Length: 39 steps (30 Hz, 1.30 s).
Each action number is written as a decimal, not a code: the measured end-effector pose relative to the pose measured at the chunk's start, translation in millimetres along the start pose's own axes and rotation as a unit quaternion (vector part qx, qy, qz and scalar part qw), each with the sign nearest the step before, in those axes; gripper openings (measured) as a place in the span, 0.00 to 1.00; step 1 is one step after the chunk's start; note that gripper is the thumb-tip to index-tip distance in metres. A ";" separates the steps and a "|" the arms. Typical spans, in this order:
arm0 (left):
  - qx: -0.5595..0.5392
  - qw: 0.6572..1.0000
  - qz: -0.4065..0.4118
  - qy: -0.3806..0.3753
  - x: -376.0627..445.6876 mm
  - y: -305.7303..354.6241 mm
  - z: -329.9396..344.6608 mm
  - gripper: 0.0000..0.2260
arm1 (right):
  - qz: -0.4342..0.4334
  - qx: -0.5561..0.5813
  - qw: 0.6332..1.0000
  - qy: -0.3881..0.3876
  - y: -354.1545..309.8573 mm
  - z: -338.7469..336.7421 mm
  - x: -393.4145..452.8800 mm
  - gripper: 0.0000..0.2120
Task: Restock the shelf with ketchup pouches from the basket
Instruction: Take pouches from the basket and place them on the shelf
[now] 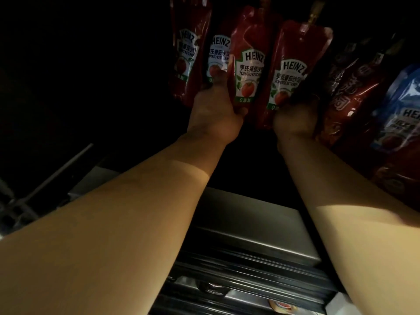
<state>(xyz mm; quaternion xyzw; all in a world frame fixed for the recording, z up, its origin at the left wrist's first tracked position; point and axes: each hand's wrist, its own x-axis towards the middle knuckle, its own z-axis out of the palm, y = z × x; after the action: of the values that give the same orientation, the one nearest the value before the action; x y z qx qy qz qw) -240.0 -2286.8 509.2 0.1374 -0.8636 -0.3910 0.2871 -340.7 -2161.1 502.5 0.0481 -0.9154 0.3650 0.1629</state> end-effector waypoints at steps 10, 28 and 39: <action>0.002 0.999 0.002 0.041 -9.5 3.8 -4.1 0.34 | -0.180 0.176 0.955 0.159 -23.5 -27.7 -54.3 0.30; 0.136 0.990 -0.030 0.030 7.2 7.7 4.4 0.12 | -0.166 -0.044 0.982 0.078 -26.8 -9.6 -52.8 0.33; 0.064 0.965 -0.173 0.186 5.3 -12.9 -29.5 0.50 | -0.108 -0.057 0.988 0.098 -16.1 -14.2 -55.3 0.49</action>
<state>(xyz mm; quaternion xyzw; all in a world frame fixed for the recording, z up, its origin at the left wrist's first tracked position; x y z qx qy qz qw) -226.2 -2315.3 517.2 0.3729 -0.7811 -0.3464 0.3617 -281.4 -2164.8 504.2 0.1008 -0.9039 0.2951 0.2928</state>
